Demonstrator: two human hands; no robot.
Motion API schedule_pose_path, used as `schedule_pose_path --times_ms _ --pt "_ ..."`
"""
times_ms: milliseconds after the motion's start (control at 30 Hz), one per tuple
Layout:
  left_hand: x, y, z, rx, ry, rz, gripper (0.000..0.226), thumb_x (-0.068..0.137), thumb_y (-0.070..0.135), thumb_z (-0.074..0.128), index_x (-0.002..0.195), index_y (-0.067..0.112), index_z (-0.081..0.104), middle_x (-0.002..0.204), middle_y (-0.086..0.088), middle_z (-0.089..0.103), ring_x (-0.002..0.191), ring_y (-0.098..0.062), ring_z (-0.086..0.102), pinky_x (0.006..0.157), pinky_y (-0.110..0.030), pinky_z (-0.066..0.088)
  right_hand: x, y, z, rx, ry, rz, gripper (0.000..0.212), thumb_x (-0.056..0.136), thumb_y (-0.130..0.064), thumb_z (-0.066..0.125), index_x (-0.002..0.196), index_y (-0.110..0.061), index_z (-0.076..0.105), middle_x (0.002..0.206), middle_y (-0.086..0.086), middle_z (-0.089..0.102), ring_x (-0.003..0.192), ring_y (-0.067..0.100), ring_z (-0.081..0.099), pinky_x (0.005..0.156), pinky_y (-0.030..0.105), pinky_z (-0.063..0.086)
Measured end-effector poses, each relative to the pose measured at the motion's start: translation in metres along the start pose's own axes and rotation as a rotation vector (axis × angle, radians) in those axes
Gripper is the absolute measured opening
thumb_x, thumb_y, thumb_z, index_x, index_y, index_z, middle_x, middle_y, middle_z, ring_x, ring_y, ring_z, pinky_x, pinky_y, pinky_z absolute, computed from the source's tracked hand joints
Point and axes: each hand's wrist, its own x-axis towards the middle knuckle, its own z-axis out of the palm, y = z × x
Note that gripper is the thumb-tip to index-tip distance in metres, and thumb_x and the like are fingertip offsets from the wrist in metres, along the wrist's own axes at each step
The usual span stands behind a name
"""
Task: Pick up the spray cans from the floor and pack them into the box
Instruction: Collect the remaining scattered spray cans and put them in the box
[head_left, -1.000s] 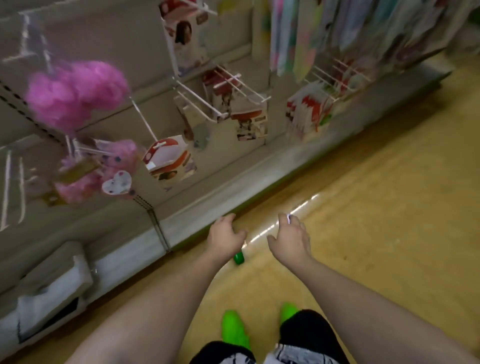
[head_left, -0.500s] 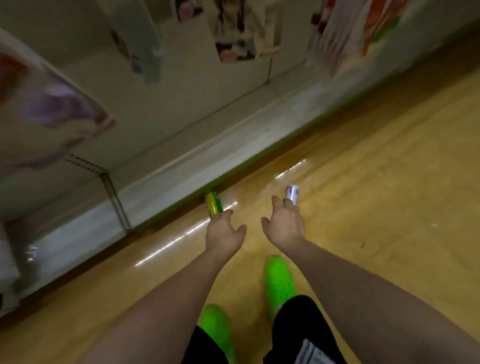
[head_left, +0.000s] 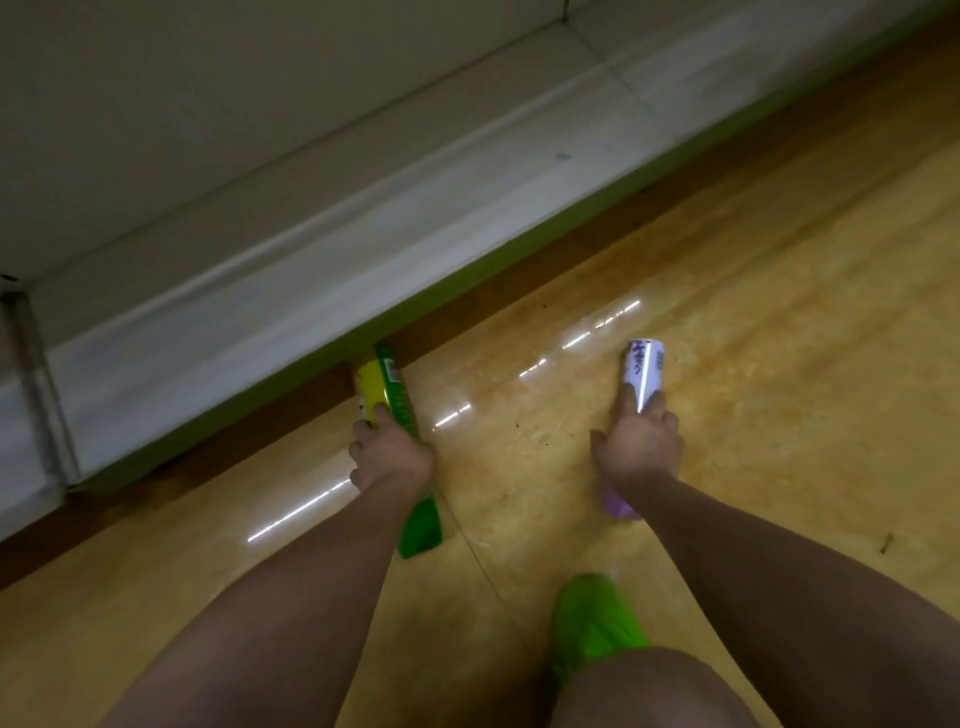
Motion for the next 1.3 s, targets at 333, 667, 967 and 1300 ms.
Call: schedule_pose_path --times_ms 333,667,967,1300 --pt "0.024 -0.029 0.014 -0.183 -0.019 -0.023 0.114 0.08 0.026 0.077 0.154 0.029 -0.009 0.13 -0.021 0.044 0.105 -0.039 0.059 0.072 -0.04 0.051 0.01 0.012 0.052 0.124 0.071 0.077 0.093 0.082 -0.014 0.057 0.156 -0.035 0.006 0.155 0.021 0.015 0.116 0.043 0.045 0.096 0.046 0.043" --pt "-0.106 -0.002 -0.1 -0.148 -0.117 0.016 0.095 0.081 0.041 0.07 0.154 0.026 0.012 0.116 -0.013 0.064 0.089 -0.031 0.065 0.073 -0.037 0.056 -0.1 -0.014 -0.074 0.526 -0.044 -0.038 0.065 0.071 -0.02 0.075 0.132 -0.013 0.052 0.11 0.014 0.065 0.1 0.034 0.062 0.079 0.032 0.046" --pt "-0.287 0.055 -0.296 -0.156 -0.177 0.147 0.089 0.078 0.037 0.076 0.15 0.029 0.025 0.119 -0.005 0.063 0.096 -0.027 0.065 0.081 -0.038 0.056 -0.26 -0.029 -0.281 0.737 -0.093 -0.035 0.034 0.066 -0.018 0.078 0.097 -0.017 0.063 0.082 0.003 0.069 0.077 0.027 0.064 0.067 0.03 0.049" --pt "-0.471 0.054 -0.466 -0.495 -0.176 0.166 0.063 0.065 0.035 0.079 0.12 0.027 0.05 0.102 -0.005 0.067 0.079 -0.021 0.066 0.073 -0.034 0.057 -0.446 -0.034 -0.464 0.831 -0.029 -0.12 0.036 0.067 -0.02 0.077 0.101 -0.021 0.065 0.086 0.003 0.07 0.081 0.026 0.066 0.072 0.034 0.055"
